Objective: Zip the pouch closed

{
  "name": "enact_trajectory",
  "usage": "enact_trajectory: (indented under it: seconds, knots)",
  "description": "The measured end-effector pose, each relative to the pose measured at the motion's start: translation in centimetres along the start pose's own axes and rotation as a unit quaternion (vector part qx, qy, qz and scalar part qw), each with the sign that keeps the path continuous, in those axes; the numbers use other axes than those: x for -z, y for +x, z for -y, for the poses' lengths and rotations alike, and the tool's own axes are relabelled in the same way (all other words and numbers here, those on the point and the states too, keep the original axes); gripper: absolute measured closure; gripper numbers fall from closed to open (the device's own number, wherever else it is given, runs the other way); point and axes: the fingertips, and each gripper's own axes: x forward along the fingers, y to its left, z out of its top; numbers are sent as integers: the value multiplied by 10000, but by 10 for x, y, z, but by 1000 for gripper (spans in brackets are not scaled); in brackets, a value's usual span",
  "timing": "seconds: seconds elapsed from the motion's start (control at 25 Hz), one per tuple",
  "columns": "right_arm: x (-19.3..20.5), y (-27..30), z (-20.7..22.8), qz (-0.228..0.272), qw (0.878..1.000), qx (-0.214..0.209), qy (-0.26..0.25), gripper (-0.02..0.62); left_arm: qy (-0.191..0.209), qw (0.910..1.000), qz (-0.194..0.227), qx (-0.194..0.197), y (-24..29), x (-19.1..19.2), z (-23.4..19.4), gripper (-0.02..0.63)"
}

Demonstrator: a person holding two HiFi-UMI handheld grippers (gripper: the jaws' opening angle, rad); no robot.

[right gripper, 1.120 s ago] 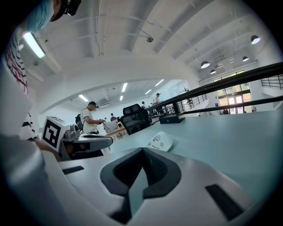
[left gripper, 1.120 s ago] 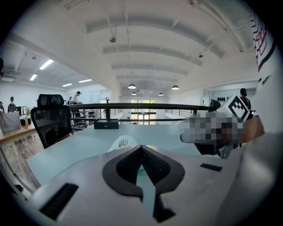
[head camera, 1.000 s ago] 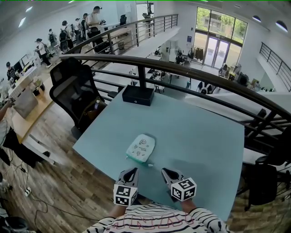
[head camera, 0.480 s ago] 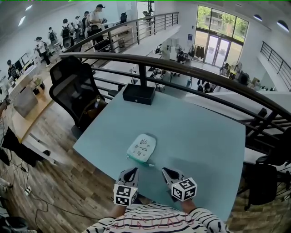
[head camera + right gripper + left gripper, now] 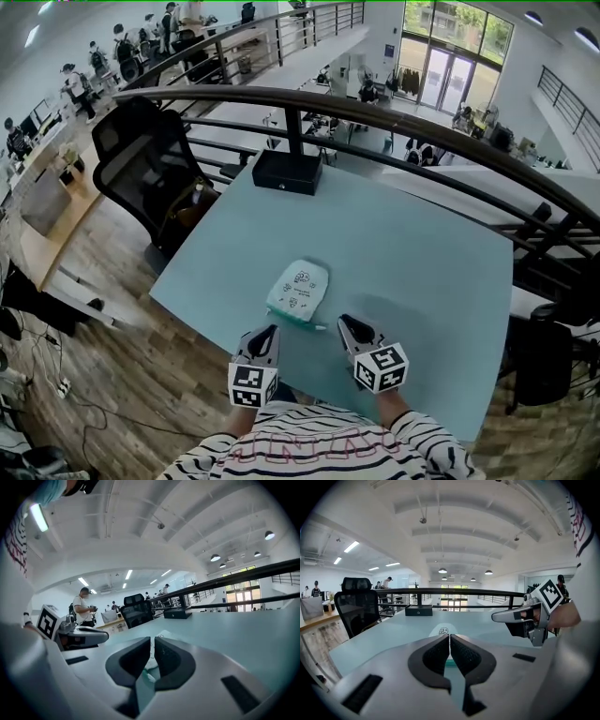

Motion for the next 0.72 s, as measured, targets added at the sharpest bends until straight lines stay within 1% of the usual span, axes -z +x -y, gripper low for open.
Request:
enact_trajectory:
  seconds: [0.16, 0.32, 0.48, 0.72]
  knots:
    - [-20, 29, -5, 173, 9998, 55, 124, 566, 7, 9999, -19, 124, 11, -5, -25, 579]
    - [-32, 51, -16, 220, 9996, 69, 142, 566, 71, 9995, 28, 307, 20, -16, -43, 578]
    - [-36, 60, -17, 279, 9993, 152, 190, 566, 121, 9988, 53, 466, 29, -19, -48, 578]
    - [-32, 59, -16, 243, 9992, 233, 198, 566, 139, 9983, 40, 568, 33, -17, -48, 578]
